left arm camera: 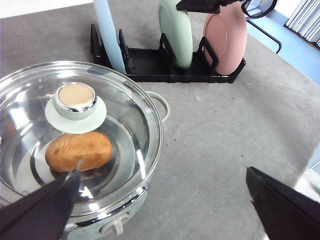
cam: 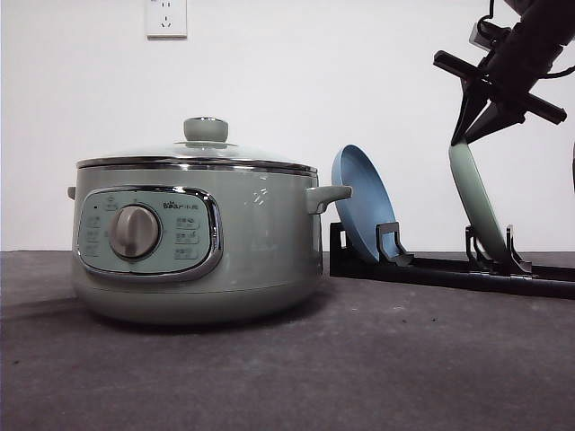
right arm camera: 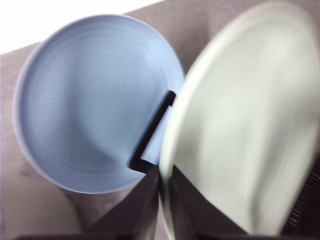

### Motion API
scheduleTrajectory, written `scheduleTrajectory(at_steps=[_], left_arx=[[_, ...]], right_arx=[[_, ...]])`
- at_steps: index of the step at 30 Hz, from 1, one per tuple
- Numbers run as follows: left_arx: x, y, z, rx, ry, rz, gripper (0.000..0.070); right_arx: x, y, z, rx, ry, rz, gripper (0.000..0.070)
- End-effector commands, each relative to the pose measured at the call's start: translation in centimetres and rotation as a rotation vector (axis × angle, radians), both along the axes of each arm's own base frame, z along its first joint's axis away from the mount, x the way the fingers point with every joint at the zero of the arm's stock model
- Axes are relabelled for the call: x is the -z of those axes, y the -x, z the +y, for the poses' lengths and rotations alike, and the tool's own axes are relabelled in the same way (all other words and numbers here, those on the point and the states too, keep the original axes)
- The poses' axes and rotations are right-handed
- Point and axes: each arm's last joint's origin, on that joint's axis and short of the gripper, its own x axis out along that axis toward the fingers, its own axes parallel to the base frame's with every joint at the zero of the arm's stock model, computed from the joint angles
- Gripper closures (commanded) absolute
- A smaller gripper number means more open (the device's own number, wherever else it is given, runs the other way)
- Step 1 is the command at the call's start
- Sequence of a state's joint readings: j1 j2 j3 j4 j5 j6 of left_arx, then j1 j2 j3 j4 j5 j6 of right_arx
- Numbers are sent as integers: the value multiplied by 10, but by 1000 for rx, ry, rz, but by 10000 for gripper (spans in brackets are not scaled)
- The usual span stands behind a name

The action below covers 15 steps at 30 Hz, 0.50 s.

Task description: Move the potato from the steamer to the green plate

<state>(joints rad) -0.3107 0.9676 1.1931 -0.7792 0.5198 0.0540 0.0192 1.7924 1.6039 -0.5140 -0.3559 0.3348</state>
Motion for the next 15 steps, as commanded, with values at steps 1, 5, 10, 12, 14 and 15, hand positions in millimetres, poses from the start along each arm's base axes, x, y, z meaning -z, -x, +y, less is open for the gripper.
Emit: scheduleTrajectory(at_steps=[1,5,10,12,14,15], left_arx=[[-7,0,-1,11,8,-28,24],[-7,1,-1,11,7,-26,24],[-6,2,0,11,2,-12,24],[-6,2,0,11,2,-12,24],[-6,2,0,11,2,-12,24],[-6,2,0,11,2,-12,24]], right_arx=[[-5,-6,-3,11,-23,-21,700],[-23,-2,-9,-8,-95,-40,700],[-60,13,-8,-29,-109,-102,700],[-76,22,-7,-57,-126,-138,700],[-91,34,-6,-89,-143,-170,700],[-97,40,-6,-104,-148,-184,700]])
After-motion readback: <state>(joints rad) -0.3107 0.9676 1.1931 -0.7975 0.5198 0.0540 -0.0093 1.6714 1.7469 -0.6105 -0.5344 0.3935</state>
